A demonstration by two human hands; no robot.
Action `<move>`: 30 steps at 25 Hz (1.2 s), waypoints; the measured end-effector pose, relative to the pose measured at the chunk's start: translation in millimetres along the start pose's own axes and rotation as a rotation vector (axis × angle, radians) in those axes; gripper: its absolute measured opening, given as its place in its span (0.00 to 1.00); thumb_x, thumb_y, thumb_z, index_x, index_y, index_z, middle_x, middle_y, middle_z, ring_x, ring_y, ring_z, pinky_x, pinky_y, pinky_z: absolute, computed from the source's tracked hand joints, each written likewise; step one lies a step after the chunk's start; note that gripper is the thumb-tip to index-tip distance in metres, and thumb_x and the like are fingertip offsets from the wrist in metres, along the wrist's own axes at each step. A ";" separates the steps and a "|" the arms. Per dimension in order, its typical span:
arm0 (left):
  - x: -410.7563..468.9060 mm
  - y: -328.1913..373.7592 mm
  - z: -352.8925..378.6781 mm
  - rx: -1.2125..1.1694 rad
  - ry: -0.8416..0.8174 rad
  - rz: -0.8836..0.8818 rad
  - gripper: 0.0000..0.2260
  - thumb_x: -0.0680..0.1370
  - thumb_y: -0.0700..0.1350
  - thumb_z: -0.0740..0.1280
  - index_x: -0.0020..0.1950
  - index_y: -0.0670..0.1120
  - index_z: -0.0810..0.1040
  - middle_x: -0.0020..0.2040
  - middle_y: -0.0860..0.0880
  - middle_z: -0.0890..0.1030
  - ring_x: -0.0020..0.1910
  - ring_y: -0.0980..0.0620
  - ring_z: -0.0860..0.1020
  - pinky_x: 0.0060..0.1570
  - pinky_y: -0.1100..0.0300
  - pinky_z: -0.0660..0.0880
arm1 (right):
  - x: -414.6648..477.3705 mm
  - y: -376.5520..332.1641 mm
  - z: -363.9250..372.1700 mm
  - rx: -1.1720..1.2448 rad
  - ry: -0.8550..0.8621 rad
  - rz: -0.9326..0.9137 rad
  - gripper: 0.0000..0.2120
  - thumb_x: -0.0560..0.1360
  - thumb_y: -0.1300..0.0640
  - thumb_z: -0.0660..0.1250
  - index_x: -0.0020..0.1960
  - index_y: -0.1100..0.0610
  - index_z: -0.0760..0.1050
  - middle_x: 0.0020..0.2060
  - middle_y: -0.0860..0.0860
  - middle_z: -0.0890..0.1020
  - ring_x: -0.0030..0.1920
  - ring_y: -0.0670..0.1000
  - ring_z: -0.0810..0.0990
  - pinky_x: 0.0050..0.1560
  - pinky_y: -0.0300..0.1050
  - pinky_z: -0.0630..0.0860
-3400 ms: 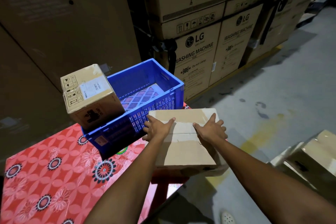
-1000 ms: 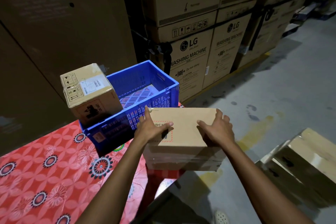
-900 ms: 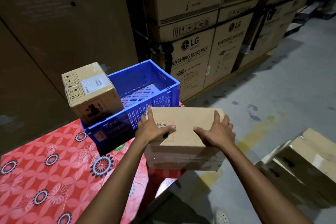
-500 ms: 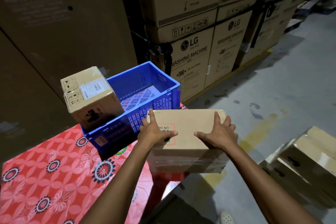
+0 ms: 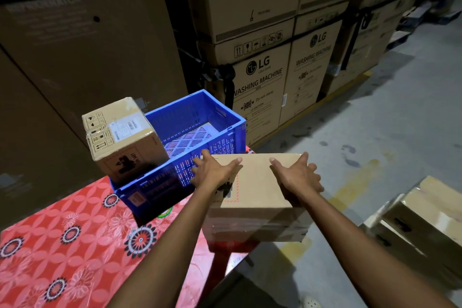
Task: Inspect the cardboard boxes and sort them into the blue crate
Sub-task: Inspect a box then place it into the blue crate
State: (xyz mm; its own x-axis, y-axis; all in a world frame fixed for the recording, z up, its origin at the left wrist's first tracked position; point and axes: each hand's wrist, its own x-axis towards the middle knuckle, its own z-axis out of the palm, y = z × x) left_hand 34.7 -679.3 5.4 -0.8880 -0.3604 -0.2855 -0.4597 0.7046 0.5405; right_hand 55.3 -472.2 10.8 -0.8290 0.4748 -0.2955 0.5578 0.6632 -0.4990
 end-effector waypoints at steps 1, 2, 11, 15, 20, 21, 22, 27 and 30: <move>-3.1 0.3 7.3 0.081 0.049 0.016 0.51 0.68 0.75 0.68 0.79 0.50 0.50 0.76 0.40 0.59 0.75 0.34 0.63 0.68 0.36 0.67 | -1.1 0.8 3.1 -0.043 0.020 -0.008 0.53 0.72 0.25 0.65 0.83 0.52 0.47 0.77 0.61 0.63 0.73 0.67 0.67 0.69 0.65 0.67; -5.9 -0.6 12.3 0.146 0.088 0.031 0.51 0.68 0.76 0.67 0.80 0.51 0.48 0.76 0.40 0.59 0.74 0.34 0.63 0.67 0.36 0.67 | -1.7 1.9 6.3 -0.075 0.039 -0.018 0.54 0.71 0.26 0.66 0.83 0.52 0.47 0.77 0.61 0.63 0.73 0.66 0.67 0.68 0.64 0.68; -12.7 -12.1 14.1 0.160 0.168 0.118 0.46 0.72 0.76 0.60 0.82 0.51 0.55 0.74 0.39 0.64 0.71 0.36 0.67 0.65 0.41 0.68 | 7.6 25.8 -2.7 0.031 0.007 -0.158 0.51 0.74 0.31 0.68 0.83 0.55 0.49 0.75 0.59 0.69 0.69 0.65 0.74 0.63 0.57 0.74; -16.2 -13.9 11.4 0.102 0.180 0.132 0.41 0.76 0.73 0.59 0.82 0.50 0.56 0.75 0.39 0.64 0.72 0.36 0.67 0.66 0.41 0.68 | 14.9 55.7 -13.1 0.388 -0.178 -0.084 0.31 0.75 0.38 0.70 0.70 0.57 0.71 0.60 0.57 0.83 0.56 0.60 0.83 0.59 0.60 0.80; -18.8 -8.8 5.5 -0.029 0.131 0.119 0.39 0.77 0.71 0.61 0.82 0.53 0.56 0.75 0.40 0.63 0.73 0.35 0.66 0.67 0.39 0.67 | 17.4 59.4 -20.9 0.630 -0.272 -0.106 0.24 0.69 0.40 0.73 0.59 0.52 0.78 0.54 0.52 0.86 0.52 0.55 0.86 0.57 0.62 0.82; -19.3 -6.1 3.2 -0.071 0.118 0.111 0.40 0.76 0.71 0.62 0.82 0.53 0.55 0.75 0.40 0.63 0.73 0.34 0.66 0.68 0.38 0.67 | 14.0 52.6 -31.3 0.621 -0.236 -0.131 0.24 0.69 0.39 0.73 0.59 0.51 0.78 0.54 0.51 0.86 0.52 0.54 0.86 0.58 0.61 0.82; -19.5 -4.3 1.1 -0.121 0.104 0.103 0.40 0.76 0.71 0.62 0.82 0.54 0.55 0.76 0.40 0.61 0.73 0.34 0.65 0.68 0.38 0.68 | 10.9 44.3 -43.3 0.606 -0.195 -0.163 0.26 0.68 0.37 0.73 0.60 0.49 0.78 0.54 0.50 0.85 0.53 0.54 0.85 0.58 0.61 0.82; -31.0 2.7 -9.9 -0.485 0.121 0.089 0.27 0.79 0.66 0.64 0.70 0.48 0.73 0.68 0.42 0.64 0.61 0.40 0.76 0.54 0.55 0.73 | 0.9 4.8 -95.8 0.412 0.047 -0.384 0.30 0.74 0.32 0.67 0.69 0.49 0.73 0.58 0.46 0.79 0.54 0.53 0.80 0.56 0.56 0.80; -39.0 0.8 -9.5 -0.648 0.214 0.070 0.20 0.80 0.61 0.66 0.54 0.44 0.77 0.60 0.44 0.67 0.43 0.55 0.74 0.40 0.62 0.67 | 5.1 2.4 -95.7 0.447 0.117 -0.358 0.27 0.77 0.31 0.62 0.62 0.52 0.70 0.60 0.52 0.77 0.53 0.54 0.78 0.52 0.53 0.77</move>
State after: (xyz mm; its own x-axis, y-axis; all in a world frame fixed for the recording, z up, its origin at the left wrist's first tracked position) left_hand 68.9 -670.5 24.4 -0.8671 -0.4868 -0.1058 -0.2527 0.2469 0.9355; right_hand 56.3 -412.8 86.1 -0.9383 0.3440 0.0347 0.1508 0.4975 -0.8542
